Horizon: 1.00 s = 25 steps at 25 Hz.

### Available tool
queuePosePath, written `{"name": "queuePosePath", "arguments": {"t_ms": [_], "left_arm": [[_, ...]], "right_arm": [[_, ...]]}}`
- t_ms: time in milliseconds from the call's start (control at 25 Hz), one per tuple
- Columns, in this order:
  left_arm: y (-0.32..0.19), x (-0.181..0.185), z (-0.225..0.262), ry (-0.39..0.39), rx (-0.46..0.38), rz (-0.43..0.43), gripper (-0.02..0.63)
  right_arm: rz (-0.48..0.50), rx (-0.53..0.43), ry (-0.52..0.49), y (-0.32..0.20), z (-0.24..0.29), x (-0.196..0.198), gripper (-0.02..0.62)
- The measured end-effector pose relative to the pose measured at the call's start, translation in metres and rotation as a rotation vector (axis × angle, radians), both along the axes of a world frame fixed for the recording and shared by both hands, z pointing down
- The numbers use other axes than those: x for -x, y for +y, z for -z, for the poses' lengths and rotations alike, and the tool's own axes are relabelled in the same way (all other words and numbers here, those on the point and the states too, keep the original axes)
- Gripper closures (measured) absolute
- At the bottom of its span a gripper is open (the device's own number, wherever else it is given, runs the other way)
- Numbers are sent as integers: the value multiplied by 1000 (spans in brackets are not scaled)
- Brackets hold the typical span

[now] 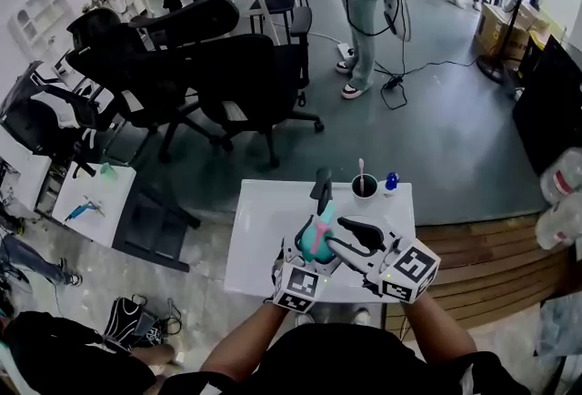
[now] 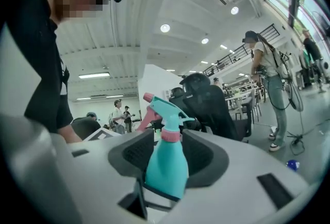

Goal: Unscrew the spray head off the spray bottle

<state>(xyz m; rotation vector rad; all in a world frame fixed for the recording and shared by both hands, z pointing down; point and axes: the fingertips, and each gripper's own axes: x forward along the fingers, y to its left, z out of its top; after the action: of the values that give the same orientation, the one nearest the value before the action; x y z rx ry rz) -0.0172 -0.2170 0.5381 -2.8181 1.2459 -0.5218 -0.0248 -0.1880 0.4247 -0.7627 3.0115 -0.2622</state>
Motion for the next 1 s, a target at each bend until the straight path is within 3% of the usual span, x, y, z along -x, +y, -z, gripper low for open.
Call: {"name": "queuePosePath", "arguments": {"t_ms": [200, 400, 560, 800, 1000], "left_arm": [[-1, 5, -10, -72, -20, 81, 146], [3, -3, -4, -78, -55, 61, 146], [14, -12, 4, -14, -63, -29, 146], [31, -18, 24, 20, -80, -143, 146], [63, -34, 51, 95, -113, -392, 146]], "right_arm": [[-80, 71, -9, -7, -8, 5, 422], [-100, 94, -42, -8, -3, 12, 454], [-55, 65, -47, 1, 5, 11, 457], [63, -22, -15, 18, 24, 13, 459], [234, -146, 8, 45, 41, 13, 459]]}}
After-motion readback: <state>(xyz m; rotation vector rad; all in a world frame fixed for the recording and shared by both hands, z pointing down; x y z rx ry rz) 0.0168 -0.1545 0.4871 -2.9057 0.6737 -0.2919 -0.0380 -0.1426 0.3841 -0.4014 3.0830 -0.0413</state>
